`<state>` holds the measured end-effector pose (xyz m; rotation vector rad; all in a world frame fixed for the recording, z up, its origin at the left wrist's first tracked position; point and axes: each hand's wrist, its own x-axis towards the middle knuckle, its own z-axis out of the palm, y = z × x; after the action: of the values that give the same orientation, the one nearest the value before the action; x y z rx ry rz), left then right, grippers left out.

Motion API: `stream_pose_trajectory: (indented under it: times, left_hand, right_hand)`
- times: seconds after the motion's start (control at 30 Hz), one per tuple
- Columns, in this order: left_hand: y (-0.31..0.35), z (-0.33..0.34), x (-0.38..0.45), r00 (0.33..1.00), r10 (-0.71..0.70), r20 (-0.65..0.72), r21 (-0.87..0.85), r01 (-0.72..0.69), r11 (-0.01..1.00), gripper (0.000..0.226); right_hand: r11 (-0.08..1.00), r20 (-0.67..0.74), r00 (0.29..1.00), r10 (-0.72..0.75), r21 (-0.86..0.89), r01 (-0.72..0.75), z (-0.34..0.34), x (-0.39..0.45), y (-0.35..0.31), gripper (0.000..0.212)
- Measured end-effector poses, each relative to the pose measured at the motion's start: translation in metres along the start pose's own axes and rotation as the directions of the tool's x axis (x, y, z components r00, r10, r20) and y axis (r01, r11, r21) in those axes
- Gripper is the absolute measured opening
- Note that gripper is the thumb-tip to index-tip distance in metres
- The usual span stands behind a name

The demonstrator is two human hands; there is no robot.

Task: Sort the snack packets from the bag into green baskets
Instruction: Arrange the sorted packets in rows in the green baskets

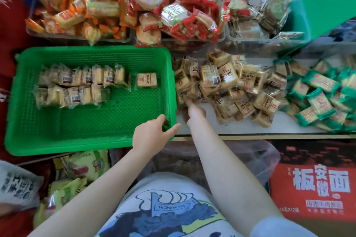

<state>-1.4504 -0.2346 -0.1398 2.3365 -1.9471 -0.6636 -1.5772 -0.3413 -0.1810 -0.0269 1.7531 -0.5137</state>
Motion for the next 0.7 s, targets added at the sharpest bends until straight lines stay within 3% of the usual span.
stream_pose_trajectory:
  times: [0.17,0.43,0.5,0.57,0.63,0.7]
  left_hand:
    - [0.001,0.001,-0.001,1.0,0.004,-0.007,-0.009,-0.004,1.0,0.06]
    - [0.002,-0.003,-0.001,1.0,0.003,0.008,-0.027,-0.002,1.0,0.062]
    - [0.002,-0.003,-0.002,1.0,0.006,0.0,-0.026,-0.006,1.0,0.064]
    - [0.002,-0.003,-0.003,1.0,0.004,0.004,-0.027,-0.004,1.0,0.064]
    - [0.001,-0.004,-0.003,0.999,-0.027,0.041,-0.06,0.029,0.998,0.063]
    - [0.003,-0.007,-0.003,0.998,-0.057,0.031,-0.192,0.062,0.979,0.057]
  right_hand:
    - [0.997,0.082,0.995,-0.062,-0.039,0.065,0.0,0.003,0.003,0.084]
    - [0.977,0.08,0.977,-0.197,-0.066,0.203,-0.023,0.0,0.018,0.07]
    - [0.974,0.1,0.972,-0.215,-0.054,0.221,-0.039,-0.006,0.023,0.071]
    - [0.975,0.143,0.964,-0.222,0.005,0.223,-0.058,-0.013,0.027,0.058]
    - [0.974,0.172,0.958,-0.228,0.056,0.221,-0.081,-0.025,0.029,0.043]
    - [0.965,0.206,0.943,-0.263,0.066,0.255,-0.105,-0.034,0.031,0.043]
